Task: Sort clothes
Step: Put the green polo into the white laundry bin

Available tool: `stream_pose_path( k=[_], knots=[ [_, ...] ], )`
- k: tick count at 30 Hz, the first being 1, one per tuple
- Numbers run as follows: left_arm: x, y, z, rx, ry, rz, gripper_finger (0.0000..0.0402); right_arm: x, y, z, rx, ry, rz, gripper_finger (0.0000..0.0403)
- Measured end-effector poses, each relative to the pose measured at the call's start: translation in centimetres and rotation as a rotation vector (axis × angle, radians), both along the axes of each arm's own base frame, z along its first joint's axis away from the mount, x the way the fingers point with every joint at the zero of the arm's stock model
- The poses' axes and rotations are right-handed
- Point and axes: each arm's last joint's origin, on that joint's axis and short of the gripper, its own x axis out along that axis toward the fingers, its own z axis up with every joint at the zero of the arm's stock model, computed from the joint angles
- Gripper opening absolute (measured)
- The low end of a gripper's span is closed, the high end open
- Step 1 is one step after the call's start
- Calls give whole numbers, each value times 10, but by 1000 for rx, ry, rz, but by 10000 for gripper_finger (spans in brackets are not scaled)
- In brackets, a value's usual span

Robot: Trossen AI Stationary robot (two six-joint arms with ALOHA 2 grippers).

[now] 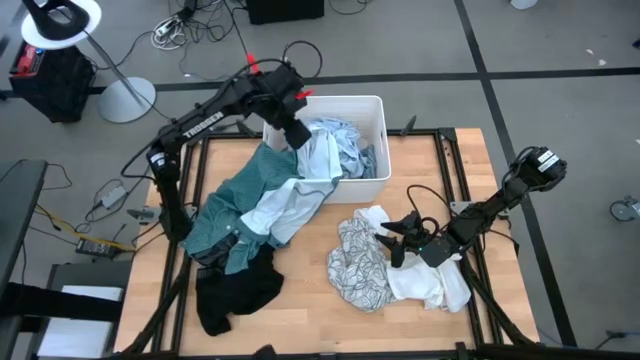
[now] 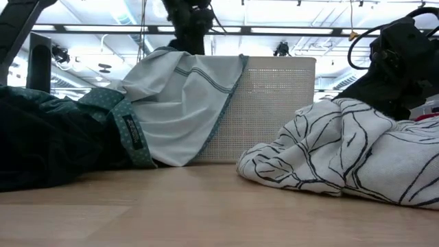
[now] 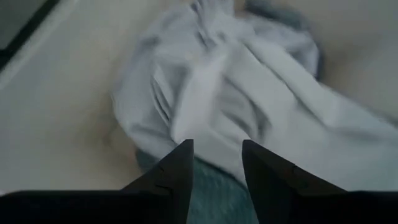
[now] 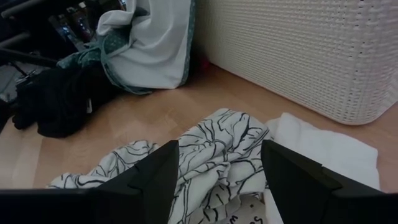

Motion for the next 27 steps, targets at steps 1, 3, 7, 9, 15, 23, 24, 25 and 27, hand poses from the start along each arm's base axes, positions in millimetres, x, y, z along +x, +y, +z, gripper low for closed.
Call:
stream_pose_path(
  k=[1, 3, 7, 9, 15, 23, 24, 25, 27],
  knots=[
    [-1, -6, 2, 0, 11, -23, 142, 0, 0, 0, 0, 0, 0, 228],
    [-3, -19, 8, 6, 19, -67, 142, 0, 0, 0, 1, 0, 0, 228],
    [-17, -45, 31, 51, -30, -137, 142, 0, 0, 0, 3, 2, 4, 228],
    [-27, -57, 44, 82, -68, -161, 142, 0, 0, 0, 5, 3, 8, 228],
    [-79, -91, 80, 180, -170, -120, 142, 0, 1, 0, 22, 5, 18, 228],
    [-143, -125, 47, 216, -251, -1, 142, 0, 1, -1, 29, 3, 17, 228],
    [-150, -128, 39, 211, -266, 8, 142, 0, 1, 0, 33, 1, 15, 228],
    [-155, -130, 30, 209, -268, 13, 142, 0, 1, 0, 34, 1, 15, 228],
    [-163, -132, 14, 212, -266, 12, 142, 0, 1, 0, 34, 1, 15, 228]
  ],
)
